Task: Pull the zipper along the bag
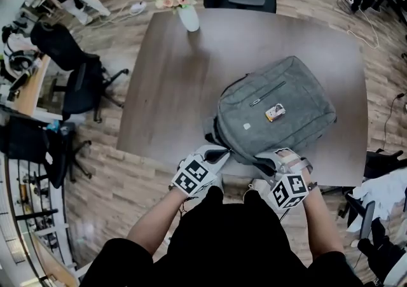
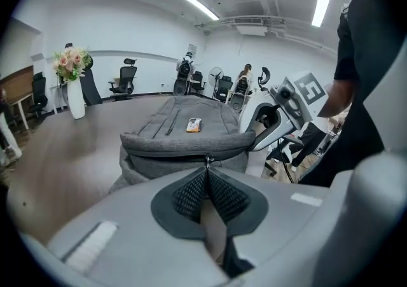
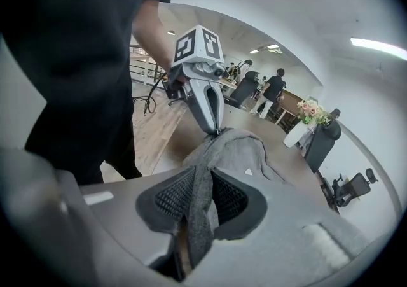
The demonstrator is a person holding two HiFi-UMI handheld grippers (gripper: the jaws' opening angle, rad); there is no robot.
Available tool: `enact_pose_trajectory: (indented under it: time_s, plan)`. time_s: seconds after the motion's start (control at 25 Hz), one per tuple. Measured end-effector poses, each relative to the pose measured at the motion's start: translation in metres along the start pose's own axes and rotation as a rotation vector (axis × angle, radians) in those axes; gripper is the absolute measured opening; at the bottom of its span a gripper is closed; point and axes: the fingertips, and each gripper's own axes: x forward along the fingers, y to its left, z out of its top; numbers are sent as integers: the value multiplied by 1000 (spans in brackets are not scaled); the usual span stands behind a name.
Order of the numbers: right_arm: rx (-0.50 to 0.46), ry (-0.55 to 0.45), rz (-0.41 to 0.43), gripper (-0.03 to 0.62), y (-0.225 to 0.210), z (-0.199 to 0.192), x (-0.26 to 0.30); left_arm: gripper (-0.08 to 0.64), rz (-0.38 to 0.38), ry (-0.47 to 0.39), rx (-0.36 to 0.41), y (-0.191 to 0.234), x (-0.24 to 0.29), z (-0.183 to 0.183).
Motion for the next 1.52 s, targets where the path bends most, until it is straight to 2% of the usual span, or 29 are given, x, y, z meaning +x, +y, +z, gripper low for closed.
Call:
enact_pose_trajectory:
  time_s: [0.2,0.32,0.4,0.52,0.6,0.64,0.72,0.8,0.88,0.96,1.0,1.08,1.2,1.24,1.4,1.52]
  plan:
    - [-55,-2,38,80,10,-11,-12,26,-26,3,-13,5,5,-4]
    - [-85,9,53,80,13,-20,-17,26,-35,17,0,11,7,-5]
    - [-69,14,59,80,14,-28,-19,28,-32,32,25,15,8,-5]
    - [53,6,62,86,15,-41,-19,26,-11,56,106,13,15,-4]
    - [150,-3,51,98,15,-44,-21,26,0,63,133,11,19,-2]
    - [204,-15,47,121,15,-42,-23,26,3,63,136,11,20,-1]
    - [318,-67,39,238,14,-31,-27,26,2,64,142,9,19,-2]
    - [422,-139,14,242,10,-14,-31,26,-7,64,154,5,18,-2]
    - [507,-169,-73,242,-6,-1,-28,26,-23,60,151,2,19,-1]
    - [576,-141,-184,242,-28,5,-19,26,-31,54,149,2,20,1]
    - [607,-115,-204,242,-35,7,-11,26,-30,50,151,3,20,1]
    - [668,-69,-169,242,-38,12,7,26,-25,37,153,2,20,3]
    - [709,26,-125,214,-36,8,26,25,-9,28,150,2,21,3]
    - [701,57,-135,171,-38,5,30,25,3,32,154,4,22,4]
    - [635,116,-166,79,-34,3,35,25,66,65,190,10,20,2]
    - [612,129,-173,57,-31,5,32,25,65,64,206,9,20,2]
